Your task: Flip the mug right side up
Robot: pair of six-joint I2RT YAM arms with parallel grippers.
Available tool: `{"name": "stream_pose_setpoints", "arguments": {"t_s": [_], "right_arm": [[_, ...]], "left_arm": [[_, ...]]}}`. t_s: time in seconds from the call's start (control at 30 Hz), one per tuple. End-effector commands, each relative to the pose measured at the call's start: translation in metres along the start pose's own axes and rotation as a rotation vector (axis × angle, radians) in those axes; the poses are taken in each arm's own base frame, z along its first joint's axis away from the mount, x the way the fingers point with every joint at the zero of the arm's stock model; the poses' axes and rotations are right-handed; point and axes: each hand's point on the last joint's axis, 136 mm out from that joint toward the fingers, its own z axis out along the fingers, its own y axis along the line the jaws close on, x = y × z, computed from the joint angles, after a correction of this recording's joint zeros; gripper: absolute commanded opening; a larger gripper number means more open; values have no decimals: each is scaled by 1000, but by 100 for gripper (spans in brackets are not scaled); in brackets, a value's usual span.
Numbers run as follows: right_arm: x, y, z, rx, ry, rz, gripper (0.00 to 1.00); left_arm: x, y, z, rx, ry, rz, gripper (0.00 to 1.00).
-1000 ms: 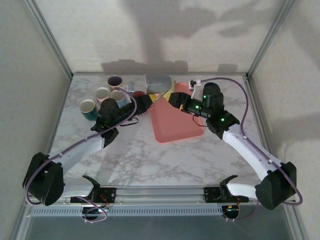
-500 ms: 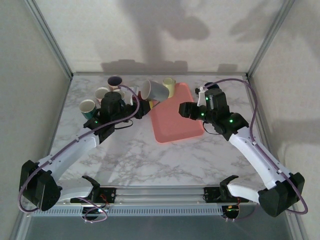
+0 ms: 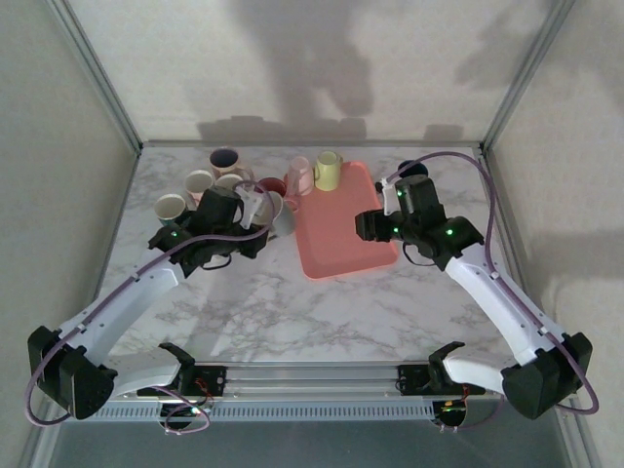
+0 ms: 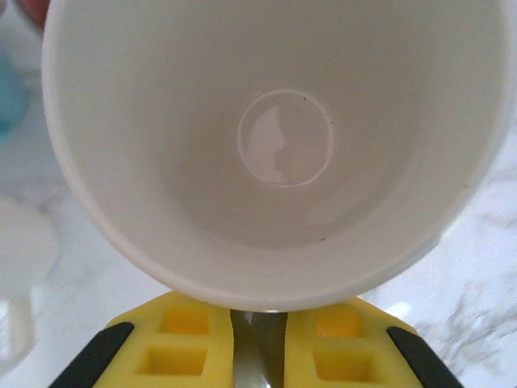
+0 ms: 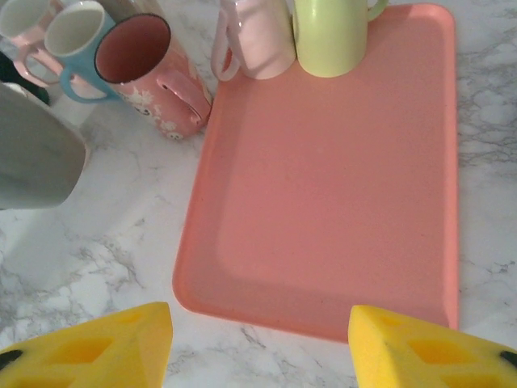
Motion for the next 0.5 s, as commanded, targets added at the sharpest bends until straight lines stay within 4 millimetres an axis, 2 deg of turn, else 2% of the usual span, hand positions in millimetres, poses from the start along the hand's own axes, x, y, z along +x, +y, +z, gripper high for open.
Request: {"name": "stream_pose_setpoints", "arguments": {"t_s": [0.0, 0.13, 0.33, 0.47], "right_arm": [[-5, 0, 2, 1, -4, -15, 60], [-6, 2, 8, -14, 6, 0, 60], [-2, 1, 14, -9, 16, 22, 60], [0, -1, 19, -2, 23, 34, 60]], "left_arm": [[23, 24, 1, -132, 83, 11, 0], [40, 37, 21, -194, 118, -82, 0], [44, 42, 46, -200, 82, -182, 0], [47, 52, 61, -256, 96, -222, 0]]}}
